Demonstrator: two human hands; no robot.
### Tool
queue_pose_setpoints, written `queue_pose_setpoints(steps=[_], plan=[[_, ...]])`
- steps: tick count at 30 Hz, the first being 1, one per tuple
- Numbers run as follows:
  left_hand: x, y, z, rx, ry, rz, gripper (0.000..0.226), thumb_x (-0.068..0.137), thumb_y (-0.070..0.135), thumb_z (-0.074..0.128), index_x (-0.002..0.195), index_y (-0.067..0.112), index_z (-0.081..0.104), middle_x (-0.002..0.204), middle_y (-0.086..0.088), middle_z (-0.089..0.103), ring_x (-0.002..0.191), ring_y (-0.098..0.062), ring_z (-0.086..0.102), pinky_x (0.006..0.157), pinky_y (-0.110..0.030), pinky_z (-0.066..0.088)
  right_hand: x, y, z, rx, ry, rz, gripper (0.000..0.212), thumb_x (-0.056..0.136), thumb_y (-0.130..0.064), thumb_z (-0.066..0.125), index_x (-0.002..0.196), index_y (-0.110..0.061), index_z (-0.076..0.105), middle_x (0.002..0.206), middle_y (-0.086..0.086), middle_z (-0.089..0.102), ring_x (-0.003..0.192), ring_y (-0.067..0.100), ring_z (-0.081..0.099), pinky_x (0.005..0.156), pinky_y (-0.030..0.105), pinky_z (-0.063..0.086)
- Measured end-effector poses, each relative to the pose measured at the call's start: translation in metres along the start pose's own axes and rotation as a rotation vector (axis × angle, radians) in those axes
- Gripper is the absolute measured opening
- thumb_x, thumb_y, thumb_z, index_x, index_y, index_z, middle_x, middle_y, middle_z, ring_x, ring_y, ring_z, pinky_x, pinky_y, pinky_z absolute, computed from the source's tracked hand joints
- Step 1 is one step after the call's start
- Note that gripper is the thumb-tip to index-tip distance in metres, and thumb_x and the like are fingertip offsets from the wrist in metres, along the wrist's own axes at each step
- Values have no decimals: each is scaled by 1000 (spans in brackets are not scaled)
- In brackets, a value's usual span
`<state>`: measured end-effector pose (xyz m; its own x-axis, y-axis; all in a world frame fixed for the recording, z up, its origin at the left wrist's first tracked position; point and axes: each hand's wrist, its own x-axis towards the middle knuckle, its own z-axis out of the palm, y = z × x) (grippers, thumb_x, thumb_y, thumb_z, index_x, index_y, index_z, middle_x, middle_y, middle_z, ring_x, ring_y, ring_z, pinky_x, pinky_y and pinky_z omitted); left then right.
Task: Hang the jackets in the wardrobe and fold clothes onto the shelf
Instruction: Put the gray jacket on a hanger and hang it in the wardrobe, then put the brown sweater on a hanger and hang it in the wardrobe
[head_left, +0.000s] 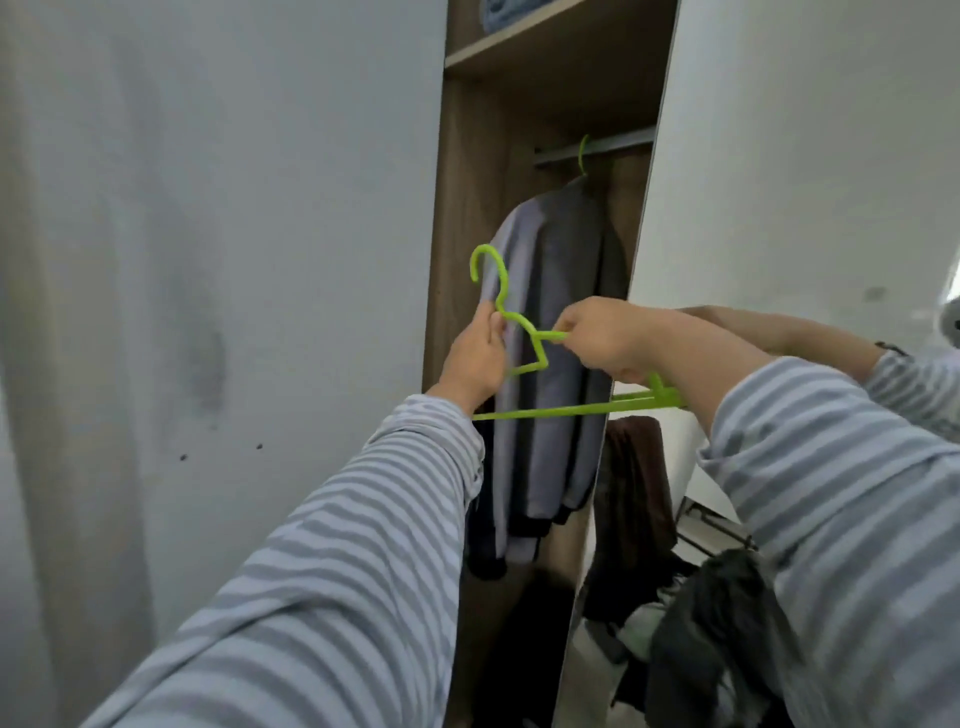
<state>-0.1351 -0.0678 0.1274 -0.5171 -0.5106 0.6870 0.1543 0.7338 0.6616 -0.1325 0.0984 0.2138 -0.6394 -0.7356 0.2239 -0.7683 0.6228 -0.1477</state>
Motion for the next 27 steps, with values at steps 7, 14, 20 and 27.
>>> queue_pose_setpoints(steps=[7,14,20,27], plan=[[-77,-7,-96,400,29,32,25,103,24,30,99,7,49,94,-18,59,87,-36,56,71,-36,36,-7,-51,75,82,11,-255,30,102,-37,31,101,-16,52,125,18,57,116,33,52,93,39,40],[-184,-49,-234,584,50,-219,28,103,26,29,104,11,52,96,-12,62,89,-34,57,78,-40,45,-29,-179,163,176,-20,-491,28,102,-39,25,90,-22,44,109,11,61,99,32,57,77,37,43],[-311,-92,-369,800,69,-529,22,102,19,33,95,11,52,100,-16,63,96,-36,58,83,-41,42,-75,-303,252,288,-174,-644,32,100,-39,28,80,-20,45,103,14,62,95,32,56,76,38,42],[-396,-125,-462,883,41,-689,20,95,5,32,83,18,38,77,0,49,80,-33,51,87,-41,34,-137,-434,325,414,-214,-699,42,102,-45,16,92,-23,51,96,9,63,94,32,57,81,39,44]])
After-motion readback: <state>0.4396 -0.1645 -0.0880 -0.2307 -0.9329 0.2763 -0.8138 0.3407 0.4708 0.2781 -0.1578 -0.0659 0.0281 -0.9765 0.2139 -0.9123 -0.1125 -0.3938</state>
